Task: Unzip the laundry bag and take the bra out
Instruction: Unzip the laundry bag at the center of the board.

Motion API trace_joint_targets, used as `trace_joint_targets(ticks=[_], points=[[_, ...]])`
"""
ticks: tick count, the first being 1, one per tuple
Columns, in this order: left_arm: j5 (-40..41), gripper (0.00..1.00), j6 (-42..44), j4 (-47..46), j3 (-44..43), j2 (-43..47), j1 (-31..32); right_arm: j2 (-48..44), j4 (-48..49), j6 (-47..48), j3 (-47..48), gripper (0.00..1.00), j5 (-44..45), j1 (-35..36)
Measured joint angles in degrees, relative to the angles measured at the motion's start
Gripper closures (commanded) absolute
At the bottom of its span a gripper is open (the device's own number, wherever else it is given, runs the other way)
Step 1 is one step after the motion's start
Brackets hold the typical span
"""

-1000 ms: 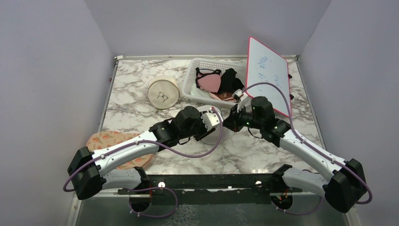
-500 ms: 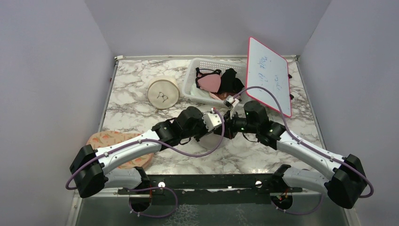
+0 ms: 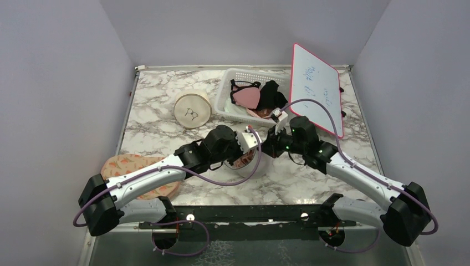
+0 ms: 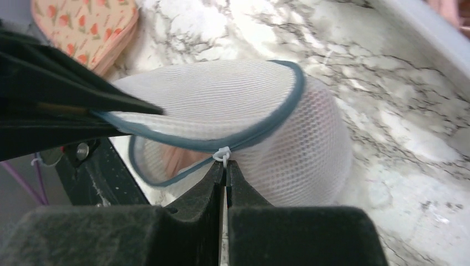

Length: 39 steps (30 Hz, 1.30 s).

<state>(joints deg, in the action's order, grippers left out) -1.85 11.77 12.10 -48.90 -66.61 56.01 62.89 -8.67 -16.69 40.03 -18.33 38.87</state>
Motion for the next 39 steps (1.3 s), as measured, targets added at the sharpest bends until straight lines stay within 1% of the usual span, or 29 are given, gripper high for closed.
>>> trace_joint_targets(ticks=[7,13,15,19,20,21,28,34,37,39], points=[[0.0,1.0,0.0,-0.8,0.2,0.6,0.3,0.2,-0.4,0.0,0.0,0.99,-2.0,-8.1],[0.0,0.99,0.2,-1.3,0.2,0.7,0.4,0.2,-0.9,1.6,0.1,0.99,-5.3,-9.8],[0.0,0.93,0.2,-1.3,0.2,0.7,0.4,0.2,-0.9,1.9,0.1,0.99,-6.5,-9.8],[0.0,0.78,0.4,-1.1,0.2,0.7,0.4,-0.1,-1.0,2.0,0.1,0.99,-7.8,-9.8],[0.1,0.72,0.4,-0.9,0.2,0.7,0.4,-0.3,-1.0,2.0,0.1,0.99,-8.0,-9.7],[0.1,0.7,0.4,-0.8,0.2,0.6,0.4,-0.6,-1.1,1.9,0.1,0.99,-8.2,-9.6],[0.2,0.67,0.4,-0.2,0.2,-1.5,0.4,-2.3,-1.2,1.2,0.1,0.99,-9.6,-7.4],[0.7,0.63,0.3,0.0,0.2,-2.3,0.4,-2.1,-1.2,0.5,0.2,0.99,-9.6,-3.3],[1.3,0.64,0.3,0.0,0.2,-2.2,0.4,-1.4,-1.2,0.4,0.4,0.99,-9.5,-0.7],[1.4,0.7,0.3,0.0,0.2,-2.2,0.4,-0.9,-1.2,0.3,0.9,0.99,-9.3,1.1]])
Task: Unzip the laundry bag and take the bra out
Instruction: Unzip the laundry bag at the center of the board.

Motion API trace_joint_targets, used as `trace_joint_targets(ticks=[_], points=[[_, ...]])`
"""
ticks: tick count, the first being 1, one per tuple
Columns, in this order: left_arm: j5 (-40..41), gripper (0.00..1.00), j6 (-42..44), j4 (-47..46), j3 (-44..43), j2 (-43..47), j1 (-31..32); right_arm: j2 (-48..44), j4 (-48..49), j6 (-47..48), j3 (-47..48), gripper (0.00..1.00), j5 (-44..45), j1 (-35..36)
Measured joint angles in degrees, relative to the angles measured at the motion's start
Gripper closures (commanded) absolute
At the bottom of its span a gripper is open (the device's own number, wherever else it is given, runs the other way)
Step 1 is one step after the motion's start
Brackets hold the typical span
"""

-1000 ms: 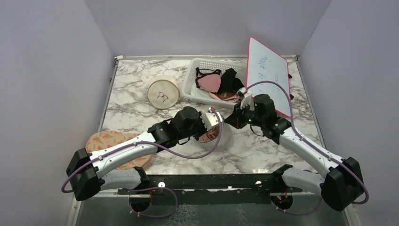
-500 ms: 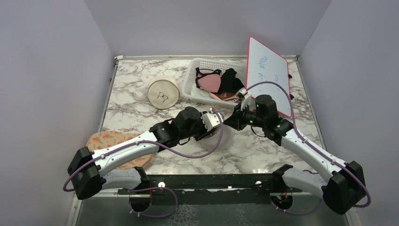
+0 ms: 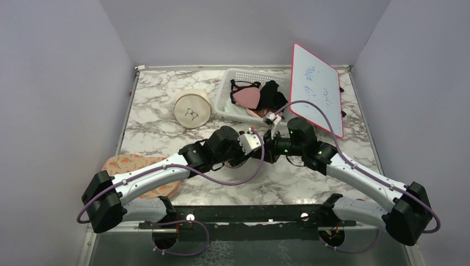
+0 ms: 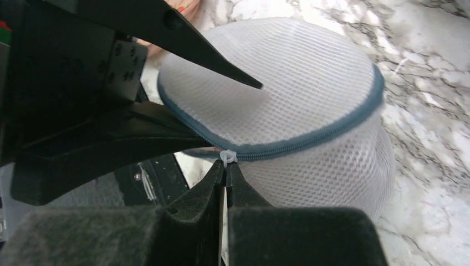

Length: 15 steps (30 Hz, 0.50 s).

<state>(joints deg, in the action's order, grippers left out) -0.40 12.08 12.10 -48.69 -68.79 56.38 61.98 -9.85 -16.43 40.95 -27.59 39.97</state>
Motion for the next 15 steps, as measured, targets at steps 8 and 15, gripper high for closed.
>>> trace_joint_targets(ticks=[8,15], points=[[0.0,0.99,-0.2,0.0,0.0,0.5,0.0,1.1,0.1,-0.8,1.2,0.99,1.7,3.0],[0.5,1.0,-0.1,0.0,0.7,3.4,0.1,1.0,-0.5,-0.2,1.7,0.99,5.9,1.8]])
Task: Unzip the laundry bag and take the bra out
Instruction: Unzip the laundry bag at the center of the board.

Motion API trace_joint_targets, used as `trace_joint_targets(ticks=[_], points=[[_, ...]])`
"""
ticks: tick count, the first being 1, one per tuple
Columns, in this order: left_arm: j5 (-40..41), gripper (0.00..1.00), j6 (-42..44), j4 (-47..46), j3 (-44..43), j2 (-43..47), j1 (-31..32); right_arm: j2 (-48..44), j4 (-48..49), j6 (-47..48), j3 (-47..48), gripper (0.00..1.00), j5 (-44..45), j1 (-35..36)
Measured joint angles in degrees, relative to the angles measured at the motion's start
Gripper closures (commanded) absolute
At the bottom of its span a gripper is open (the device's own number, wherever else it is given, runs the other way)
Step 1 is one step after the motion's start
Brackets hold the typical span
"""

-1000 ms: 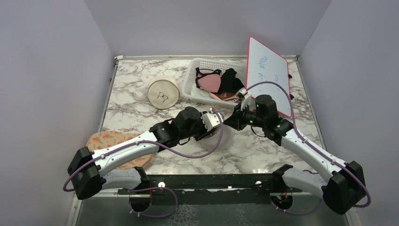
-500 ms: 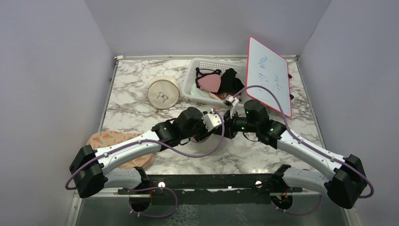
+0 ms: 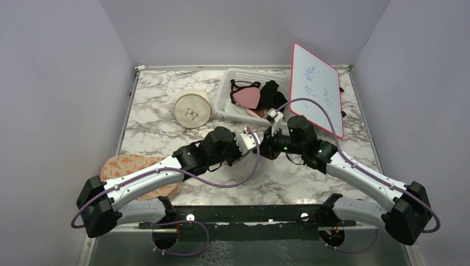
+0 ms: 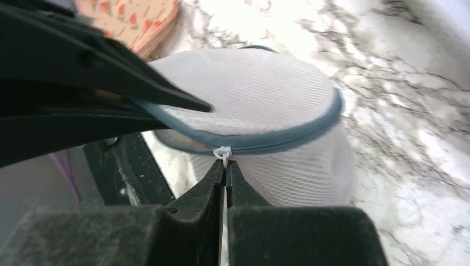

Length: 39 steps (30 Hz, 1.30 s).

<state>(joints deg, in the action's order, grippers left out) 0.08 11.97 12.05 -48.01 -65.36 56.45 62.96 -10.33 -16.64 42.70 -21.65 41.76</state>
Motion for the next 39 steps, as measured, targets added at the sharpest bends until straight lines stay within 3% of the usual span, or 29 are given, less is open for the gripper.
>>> trace_joint_targets(ticks=[11,13,15,21,32,34,39], points=[[0.9,1.0,0.0,-1.4,0.3,1.2,0.0,-0.1,-0.2,1.4,0.0,0.99,-2.7,-10.7],[1.0,0.82,0.0,-1.4,0.3,1.3,0.0,0.1,-0.2,2.2,0.0,0.99,-3.9,-11.0],[1.4,0.7,0.2,-1.4,0.3,1.3,0.1,0.1,-0.3,3.0,0.0,0.99,-5.4,-11.1],[2.4,0.57,0.2,-1.3,0.3,1.1,0.0,-0.2,-0.4,4.0,0.0,0.99,-8.5,-11.2],[2.6,0.6,0.1,-1.0,0.2,-1.5,0.0,-0.5,0.3,2.8,0.0,0.99,-11.4,-5.9],[2.6,0.65,0.1,-1.0,0.2,-1.5,0.0,0.1,0.8,2.5,0.0,0.99,-11.3,-3.9],[2.5,0.88,-0.1,-0.9,0.2,-1.5,0.0,1.2,1.1,1.8,0.0,0.99,-11.1,-0.8]])
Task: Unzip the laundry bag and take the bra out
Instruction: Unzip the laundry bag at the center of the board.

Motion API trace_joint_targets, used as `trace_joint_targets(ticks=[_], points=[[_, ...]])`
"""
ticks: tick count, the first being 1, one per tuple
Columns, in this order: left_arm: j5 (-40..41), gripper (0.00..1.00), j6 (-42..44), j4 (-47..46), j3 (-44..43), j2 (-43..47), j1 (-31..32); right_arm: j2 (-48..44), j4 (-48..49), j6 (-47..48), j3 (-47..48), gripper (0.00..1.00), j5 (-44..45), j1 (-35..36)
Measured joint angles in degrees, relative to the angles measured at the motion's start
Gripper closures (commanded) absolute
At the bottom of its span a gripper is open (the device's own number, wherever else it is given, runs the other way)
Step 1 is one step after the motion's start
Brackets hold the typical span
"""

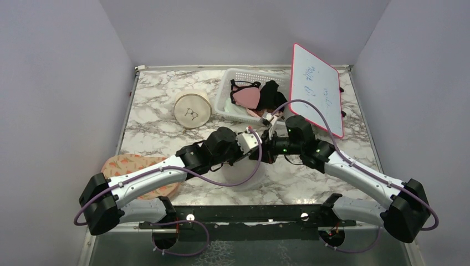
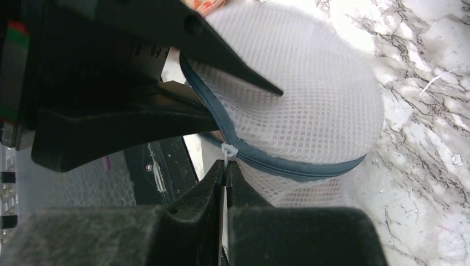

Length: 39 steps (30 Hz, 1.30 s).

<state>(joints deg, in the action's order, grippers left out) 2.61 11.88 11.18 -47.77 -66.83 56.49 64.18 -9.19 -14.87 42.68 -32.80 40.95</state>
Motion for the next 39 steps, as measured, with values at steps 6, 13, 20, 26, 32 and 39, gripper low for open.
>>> trace_joint_targets(ticks=[6,13,20,26,32,39], points=[[0.0,1.0,0.0,0.1,0.0,0.1,0.3,0.0,0.1,-0.1,0.3,0.99,3.4,0.0],[0.5,1.0,0.1,0.0,0.0,1.6,0.3,0.0,-0.1,0.0,0.3,0.99,5.8,-2.8],[0.7,1.0,0.1,-0.8,0.5,3.3,0.3,0.0,0.0,0.1,-1.1,0.99,2.9,-11.6],[0.8,0.82,0.4,-0.9,0.7,3.8,0.5,0.0,-0.2,0.9,-1.3,0.99,-0.3,-12.2],[1.4,0.63,0.5,-1.0,0.7,3.6,0.5,0.0,-0.3,1.1,-1.3,0.99,-1.4,-10.7],[1.4,0.57,0.5,-0.8,0.7,2.1,0.5,0.0,0.3,-0.3,-1.3,0.99,-2.1,-6.3]])
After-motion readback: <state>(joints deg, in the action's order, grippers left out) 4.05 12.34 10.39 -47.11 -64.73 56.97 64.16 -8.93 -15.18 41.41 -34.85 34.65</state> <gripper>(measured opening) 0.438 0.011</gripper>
